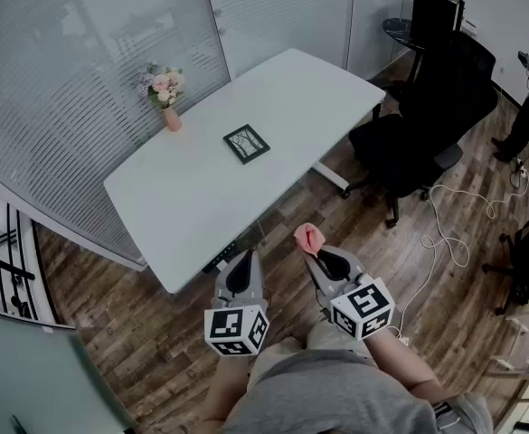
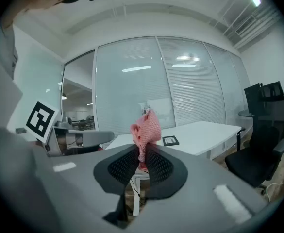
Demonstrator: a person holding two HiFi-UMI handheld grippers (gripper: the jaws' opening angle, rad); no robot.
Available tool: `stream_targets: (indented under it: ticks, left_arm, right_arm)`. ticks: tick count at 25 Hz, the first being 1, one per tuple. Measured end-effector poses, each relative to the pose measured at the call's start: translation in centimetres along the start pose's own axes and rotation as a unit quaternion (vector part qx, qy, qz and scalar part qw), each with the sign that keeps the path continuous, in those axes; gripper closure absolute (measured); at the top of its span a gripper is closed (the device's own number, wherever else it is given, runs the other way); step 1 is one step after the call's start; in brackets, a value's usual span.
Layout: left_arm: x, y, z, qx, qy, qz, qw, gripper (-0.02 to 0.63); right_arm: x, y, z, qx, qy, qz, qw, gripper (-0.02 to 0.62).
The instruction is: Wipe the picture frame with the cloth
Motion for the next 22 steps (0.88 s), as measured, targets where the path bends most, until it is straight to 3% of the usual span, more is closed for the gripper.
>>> stream_targets:
  ticks: [9, 22]
  left_arm:
    - [-0.2, -3.5, 2.5, 0.002, 0.005, 0.007, 1.0, 0.603]
    - [-0.5, -5.6, 0.8, 0.027, 0.015, 0.008, 0.9995, 0.603]
  right_arm:
    - [-0.1, -4.2, -2.1, 0.01, -0.006, 0.004, 1.0, 0.558]
    - [0.2, -3.5, -5.2, 0.007, 0.02, 0.015, 1.0, 0.557]
Point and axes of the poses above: the fingertips, and each gripper's own axes: y forward along the fingers, z to its right, x out of its underside, the point moved 9 cm from there along -y, backward along the fingers, and after that the axes turned 13 degrees about x, right-handed, at the moved point
